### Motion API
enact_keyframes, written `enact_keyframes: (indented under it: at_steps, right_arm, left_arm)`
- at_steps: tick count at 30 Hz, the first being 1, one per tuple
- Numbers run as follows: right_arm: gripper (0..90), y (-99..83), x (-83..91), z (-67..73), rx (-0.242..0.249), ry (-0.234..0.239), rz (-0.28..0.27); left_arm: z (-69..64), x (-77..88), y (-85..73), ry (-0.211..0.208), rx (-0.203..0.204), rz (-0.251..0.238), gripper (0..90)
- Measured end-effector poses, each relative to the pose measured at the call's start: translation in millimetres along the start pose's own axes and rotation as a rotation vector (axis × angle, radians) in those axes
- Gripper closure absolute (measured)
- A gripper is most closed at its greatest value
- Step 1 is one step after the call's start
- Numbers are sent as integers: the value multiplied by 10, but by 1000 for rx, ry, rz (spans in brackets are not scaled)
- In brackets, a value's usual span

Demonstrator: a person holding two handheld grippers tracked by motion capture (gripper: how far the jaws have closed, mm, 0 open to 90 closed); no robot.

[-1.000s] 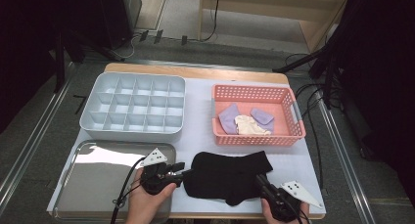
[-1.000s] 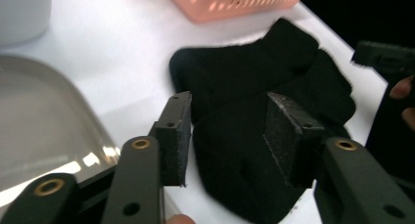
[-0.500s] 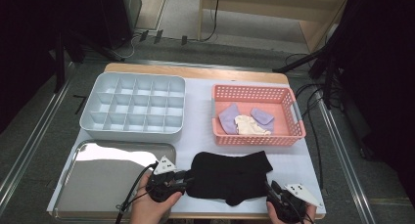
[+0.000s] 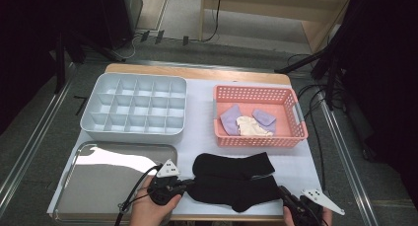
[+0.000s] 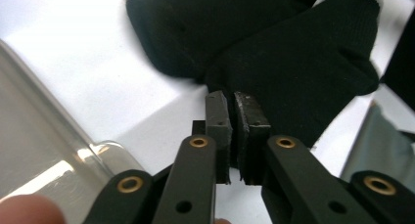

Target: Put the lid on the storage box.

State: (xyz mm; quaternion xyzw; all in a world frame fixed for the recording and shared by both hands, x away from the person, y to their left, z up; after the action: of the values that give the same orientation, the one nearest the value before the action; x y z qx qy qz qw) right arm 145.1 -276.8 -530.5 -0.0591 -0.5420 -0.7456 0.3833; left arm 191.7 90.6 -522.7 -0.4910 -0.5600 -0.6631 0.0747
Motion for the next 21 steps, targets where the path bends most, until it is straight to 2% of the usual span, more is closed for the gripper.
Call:
enact_keyframes:
  at_steps: [1,3,4,7,9,11,13,15,16,19,21]
  right_arm:
    - [788,13,8,-13,-3,-5,-19]
    - [775,46,16,-26,-11,16,-50]
    - [771,66,4,-25,-8,23,-63]
    - [753,141,-92,-22,33,25,-70]
    - [731,212,-193,-36,25,31,-86]
    - [700,283,-298,-61,23,24,-94]
    - [681,317,-398,-88,8,23,-81]
    - [677,325,-495,-105,13,14,-55]
    - [683,323,-533,-110,14,15,-44]
    - [742,299,-605,-118,26,2,-7]
    - [814,292,-603,-115,22,-7,-10]
  left_arm:
    - [-11,-12,4,2,8,-5,799]
    - [-12,-27,20,-19,25,-22,688]
    - [2,-29,34,-16,37,-29,656]
    - [81,-65,113,-6,114,-61,604]
    - [132,-108,169,12,151,-81,592]
    - [159,-158,215,15,186,-81,576]
    - [161,-201,255,12,195,-75,566]
    - [154,-239,285,37,181,-62,567]
    - [154,-257,295,43,189,-62,569]
    - [167,-301,290,75,190,-48,596]
    - [159,-301,293,103,174,-44,659]
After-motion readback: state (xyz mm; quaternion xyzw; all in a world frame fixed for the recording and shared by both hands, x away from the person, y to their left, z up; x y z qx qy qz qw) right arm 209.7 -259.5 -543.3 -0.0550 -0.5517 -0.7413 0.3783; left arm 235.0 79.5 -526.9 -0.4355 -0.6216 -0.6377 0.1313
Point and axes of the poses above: each handheld gripper's, and its own axes: x roughly backward along the jaws, y roughly out of its top, z roughly to its left, the point moved 2 cm from there along -x, roughly forward along the jaws, and after that the axes turned 14 degrees about y, right-handed, at the moved point
